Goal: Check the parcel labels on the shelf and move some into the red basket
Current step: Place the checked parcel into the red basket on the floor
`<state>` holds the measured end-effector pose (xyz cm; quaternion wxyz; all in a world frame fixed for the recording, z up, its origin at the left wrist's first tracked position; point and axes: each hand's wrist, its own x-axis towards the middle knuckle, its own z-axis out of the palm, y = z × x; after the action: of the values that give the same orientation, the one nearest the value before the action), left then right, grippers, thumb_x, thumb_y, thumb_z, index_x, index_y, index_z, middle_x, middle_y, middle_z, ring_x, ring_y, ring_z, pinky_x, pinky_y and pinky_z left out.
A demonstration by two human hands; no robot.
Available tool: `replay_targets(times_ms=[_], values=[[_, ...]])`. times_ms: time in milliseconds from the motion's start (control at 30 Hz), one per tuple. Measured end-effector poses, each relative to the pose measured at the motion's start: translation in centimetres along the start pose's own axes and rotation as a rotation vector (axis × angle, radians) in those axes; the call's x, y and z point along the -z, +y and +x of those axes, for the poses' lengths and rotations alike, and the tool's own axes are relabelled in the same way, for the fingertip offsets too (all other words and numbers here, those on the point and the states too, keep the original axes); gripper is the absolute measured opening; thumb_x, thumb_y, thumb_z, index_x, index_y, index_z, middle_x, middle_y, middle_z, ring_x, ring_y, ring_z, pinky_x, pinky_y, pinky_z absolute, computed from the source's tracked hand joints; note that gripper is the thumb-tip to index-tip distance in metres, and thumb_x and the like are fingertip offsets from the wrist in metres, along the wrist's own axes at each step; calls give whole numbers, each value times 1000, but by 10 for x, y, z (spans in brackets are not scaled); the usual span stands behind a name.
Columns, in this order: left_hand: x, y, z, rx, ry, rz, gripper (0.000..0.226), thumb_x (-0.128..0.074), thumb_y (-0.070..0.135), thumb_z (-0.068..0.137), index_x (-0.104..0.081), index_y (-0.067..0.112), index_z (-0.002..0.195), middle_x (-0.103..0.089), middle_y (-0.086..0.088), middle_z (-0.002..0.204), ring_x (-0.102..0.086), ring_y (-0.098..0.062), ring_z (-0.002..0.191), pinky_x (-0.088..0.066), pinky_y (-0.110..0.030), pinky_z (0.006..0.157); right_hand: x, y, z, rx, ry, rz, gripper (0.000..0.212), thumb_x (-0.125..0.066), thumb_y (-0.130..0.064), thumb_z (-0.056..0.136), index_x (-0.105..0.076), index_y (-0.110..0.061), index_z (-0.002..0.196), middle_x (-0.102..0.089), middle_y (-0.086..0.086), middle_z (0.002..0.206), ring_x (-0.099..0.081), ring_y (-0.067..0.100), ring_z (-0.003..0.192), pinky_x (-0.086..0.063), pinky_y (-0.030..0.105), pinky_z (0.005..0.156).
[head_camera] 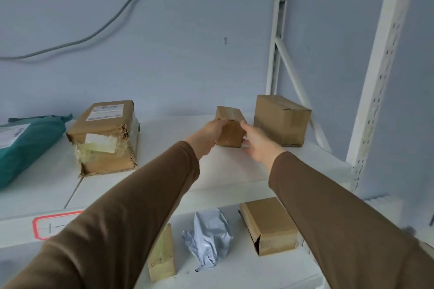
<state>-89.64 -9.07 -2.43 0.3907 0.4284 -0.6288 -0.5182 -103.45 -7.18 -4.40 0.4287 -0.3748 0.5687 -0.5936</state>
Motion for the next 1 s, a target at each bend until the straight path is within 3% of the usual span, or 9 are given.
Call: replay_targets(times_ms=[67,133,200,367,467,567,700,900,1000], values=[[-8,-5,-7,-35,31,-30,44,-45,36,109,-45,21,150,-54,-3,131,-50,-20,114,-41,-31,95,4,4,-10,32,-54,42,45,-50,-50,104,-54,-22,139,-65,1,130,-63,19,106,-49,30,84],[-14,-11,-22,-89,78,-65,46,-46,37,108,-40,24,153,-55,-3,137,-51,-19,118,-42,-31,97,12,9,-26,66,-100,89,45,-50,-57,102,-52,-27,136,-65,-2,122,-62,23,114,-48,36,94],[-20,-17,-44,-157,112,-93,40,-44,37,109,-42,25,147,-56,-3,139,-51,-16,120,-39,-28,85,20,12,-44,106,-121,158,50,-51,-64,97,-50,-31,134,-64,-4,120,-61,24,118,-45,46,104],[-51,-37,-119,-305,172,-256,6,-50,22,107,-56,21,107,-64,3,123,-57,-11,112,-40,-36,97,60,31,-103,133,-167,390,51,-66,-45,96,-50,-21,137,-62,8,127,-62,29,121,-53,52,103],[-73,-51,-160,-408,222,-285,16,-61,6,98,-64,21,95,-68,-1,110,-61,-16,100,-47,-38,97,94,48,-141,67,-234,509,50,-63,-42,97,-55,-18,140,-65,10,129,-64,30,119,-54,47,101],[-99,-61,-201,-449,321,-168,28,-69,1,91,-72,27,102,-59,-3,136,-57,-13,124,-47,-18,95,128,71,-170,-32,-325,589,52,-57,-48,97,-62,-18,138,-64,14,136,-62,34,123,-54,46,97],[-127,-72,-241,-414,367,-84,29,-78,12,91,-73,23,118,-47,0,140,-53,-12,126,-46,-2,82,167,98,-195,-192,-465,651,66,-50,-56,94,-59,-13,142,-54,23,150,-62,39,116,-57,44,91],[-152,-89,-267,-232,251,-253,31,-77,22,92,-70,23,122,-56,-2,129,-65,-18,106,-53,-38,105,198,120,-219,-217,-495,548,66,-45,-60,97,-61,-13,140,-60,22,143,-66,33,108,-59,42,87],[-155,-103,-275,-80,101,-388,55,-69,50,92,-58,22,138,-61,-13,134,-66,-28,116,-53,-46,108,200,125,-233,-50,-391,331,55,-52,-57,96,-61,-21,136,-68,15,133,-65,29,116,-57,41,88]])
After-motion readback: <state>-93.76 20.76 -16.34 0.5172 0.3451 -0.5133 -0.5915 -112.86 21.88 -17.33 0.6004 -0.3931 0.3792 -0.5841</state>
